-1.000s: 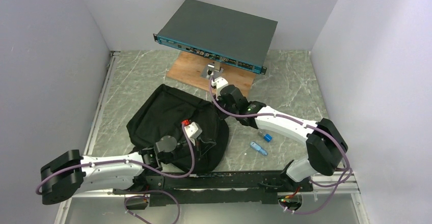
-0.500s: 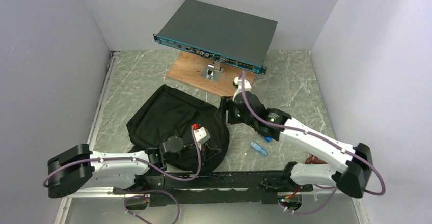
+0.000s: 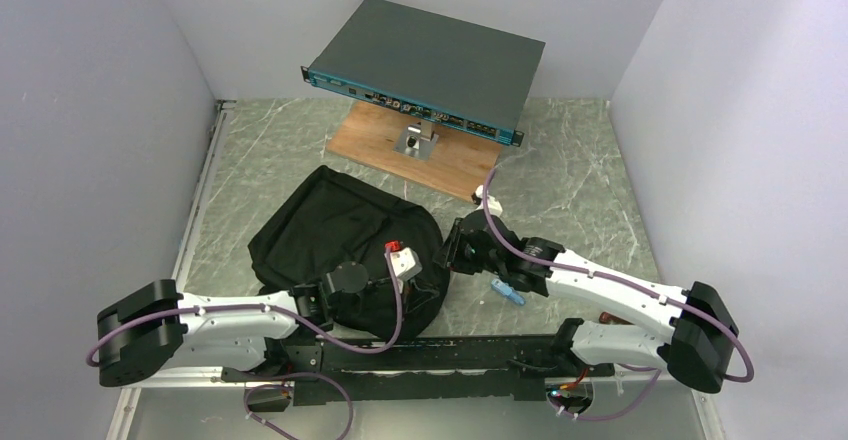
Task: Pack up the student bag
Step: Zip the student bag at the center of the board.
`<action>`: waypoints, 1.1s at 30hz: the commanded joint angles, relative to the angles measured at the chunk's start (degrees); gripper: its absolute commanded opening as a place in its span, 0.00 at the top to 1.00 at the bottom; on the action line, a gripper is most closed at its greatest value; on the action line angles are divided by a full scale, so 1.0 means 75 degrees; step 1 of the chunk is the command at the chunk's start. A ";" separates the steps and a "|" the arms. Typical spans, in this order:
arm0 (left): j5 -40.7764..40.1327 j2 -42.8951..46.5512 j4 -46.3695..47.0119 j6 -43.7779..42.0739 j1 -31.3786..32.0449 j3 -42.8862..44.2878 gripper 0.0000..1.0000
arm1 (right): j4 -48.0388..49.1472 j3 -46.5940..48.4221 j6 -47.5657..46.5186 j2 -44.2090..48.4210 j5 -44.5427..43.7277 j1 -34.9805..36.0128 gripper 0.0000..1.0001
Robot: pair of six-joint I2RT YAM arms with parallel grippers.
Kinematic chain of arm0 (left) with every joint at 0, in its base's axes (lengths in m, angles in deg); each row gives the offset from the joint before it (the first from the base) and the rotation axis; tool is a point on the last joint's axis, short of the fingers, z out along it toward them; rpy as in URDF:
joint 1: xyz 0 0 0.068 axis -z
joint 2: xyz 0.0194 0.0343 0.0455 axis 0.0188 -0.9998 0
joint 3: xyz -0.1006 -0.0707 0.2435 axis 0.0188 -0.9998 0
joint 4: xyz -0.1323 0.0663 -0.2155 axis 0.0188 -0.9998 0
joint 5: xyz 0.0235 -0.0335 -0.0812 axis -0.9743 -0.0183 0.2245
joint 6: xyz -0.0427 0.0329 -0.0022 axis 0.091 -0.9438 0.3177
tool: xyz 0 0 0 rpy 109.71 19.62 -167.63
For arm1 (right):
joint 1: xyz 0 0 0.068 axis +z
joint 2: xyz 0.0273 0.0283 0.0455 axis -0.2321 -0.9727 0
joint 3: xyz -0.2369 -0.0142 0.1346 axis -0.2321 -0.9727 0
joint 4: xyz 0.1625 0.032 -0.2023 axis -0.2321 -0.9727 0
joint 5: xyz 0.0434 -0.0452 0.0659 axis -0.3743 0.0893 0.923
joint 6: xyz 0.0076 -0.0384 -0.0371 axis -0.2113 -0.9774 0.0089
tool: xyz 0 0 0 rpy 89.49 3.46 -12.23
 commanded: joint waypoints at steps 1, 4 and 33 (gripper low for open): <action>0.0240 0.0089 0.0117 -0.0235 -0.0003 0.0541 1.00 | 0.0541 -0.0025 0.0479 0.0068 -0.0330 0.0031 0.84; 0.0197 0.0030 -0.0015 -0.0159 -0.0018 0.0573 1.00 | 0.0278 0.0022 0.0320 0.0249 -0.1165 -0.0066 1.00; 0.0880 0.0367 -0.0511 -0.0015 -0.0052 0.0752 1.00 | -0.0531 -0.0167 -0.0823 0.0785 0.0351 -0.0568 0.39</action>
